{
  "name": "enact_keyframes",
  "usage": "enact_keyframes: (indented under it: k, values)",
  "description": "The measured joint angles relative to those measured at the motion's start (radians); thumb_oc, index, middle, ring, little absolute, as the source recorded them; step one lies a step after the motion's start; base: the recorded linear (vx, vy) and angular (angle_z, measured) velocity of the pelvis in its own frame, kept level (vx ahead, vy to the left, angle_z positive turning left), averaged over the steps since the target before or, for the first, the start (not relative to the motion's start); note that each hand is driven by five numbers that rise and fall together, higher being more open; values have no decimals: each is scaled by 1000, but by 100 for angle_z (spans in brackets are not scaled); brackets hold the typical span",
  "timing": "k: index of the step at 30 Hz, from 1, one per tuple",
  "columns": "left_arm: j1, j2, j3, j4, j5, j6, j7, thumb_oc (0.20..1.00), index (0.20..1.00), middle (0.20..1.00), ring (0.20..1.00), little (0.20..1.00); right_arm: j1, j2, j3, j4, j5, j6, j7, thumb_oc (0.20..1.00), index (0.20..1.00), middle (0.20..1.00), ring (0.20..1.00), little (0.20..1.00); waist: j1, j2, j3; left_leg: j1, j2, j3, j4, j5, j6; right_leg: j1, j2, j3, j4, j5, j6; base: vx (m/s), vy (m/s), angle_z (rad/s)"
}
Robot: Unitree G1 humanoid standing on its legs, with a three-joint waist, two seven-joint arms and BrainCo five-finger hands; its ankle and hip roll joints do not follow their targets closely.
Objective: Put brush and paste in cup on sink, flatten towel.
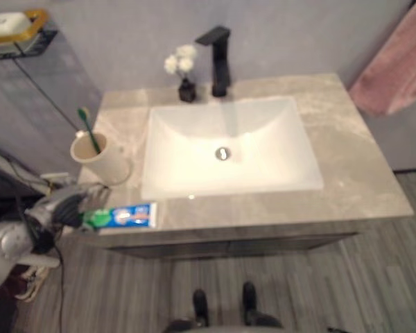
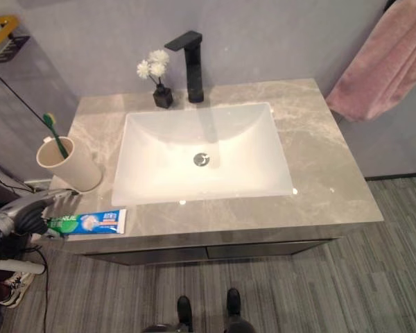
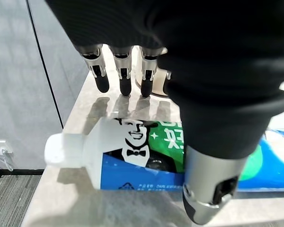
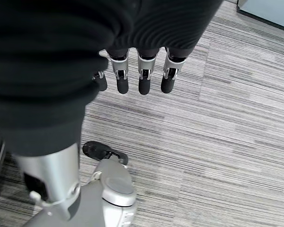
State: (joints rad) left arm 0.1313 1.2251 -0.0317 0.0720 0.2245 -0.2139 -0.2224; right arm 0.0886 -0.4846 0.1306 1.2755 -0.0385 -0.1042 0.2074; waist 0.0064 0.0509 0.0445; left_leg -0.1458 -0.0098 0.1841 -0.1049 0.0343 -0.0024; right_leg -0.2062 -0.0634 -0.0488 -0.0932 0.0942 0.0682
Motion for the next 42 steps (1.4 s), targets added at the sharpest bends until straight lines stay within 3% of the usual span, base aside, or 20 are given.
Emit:
enact_keyframes:
  k: [8, 9, 11, 24, 42]
  values:
    - [-27, 18, -32, 7, 62, -21, 1, 1000, 1000, 1000, 1000, 1000, -1, -7, 0, 0, 0, 0, -2, 1000, 1000, 1000, 1000, 1000, 0, 0, 0, -6, 0, -2, 0, 4, 4, -4, 0, 0, 0, 0, 0, 3, -1, 0]
    - [-39, 18, -39, 8, 70, -21, 1, 598, 598, 598, 598, 598, -1, -9, 0, 1, 0, 0, -3, 1000, 1000, 1000, 1000, 1000, 1, 0, 0, -6, 0, -2, 0, 4, 4, -4, 0, 0, 0, 0, 0, 0, 0, 0]
    - [-42, 18, -42, 9, 83, -20, 2, 200, 200, 200, 200, 200, -2, -12, 0, 1, 0, 0, -6, 1000, 1000, 1000, 1000, 1000, 1, -1, 0, -6, 0, -1, 0, 4, 4, -4, 0, 0, 0, 1, 0, 0, 0, 0]
    - [-102, 15, -62, 21, 217, -31, 31, 200, 200, 200, 200, 200, -5, -26, -1, -2, -1, -1, -28, 1000, 1000, 1000, 1000, 1000, -14, -2, 4, 12, 0, 5, 1, 4, 5, 11, 1, 1, 0, 8, -6, 0, 0, 0]
    - [-236, -186, -155, 235, 306, -42, 148, 200, 200, 200, 200, 200, -7, -30, 0, -2, 0, -1, -74, 1000, 1000, 1000, 1000, 1000, -6, 22, -10, 35, 3, 13, 0, -3, 4, 24, 4, 12, 0, 1, -7, 0, -1, 0]
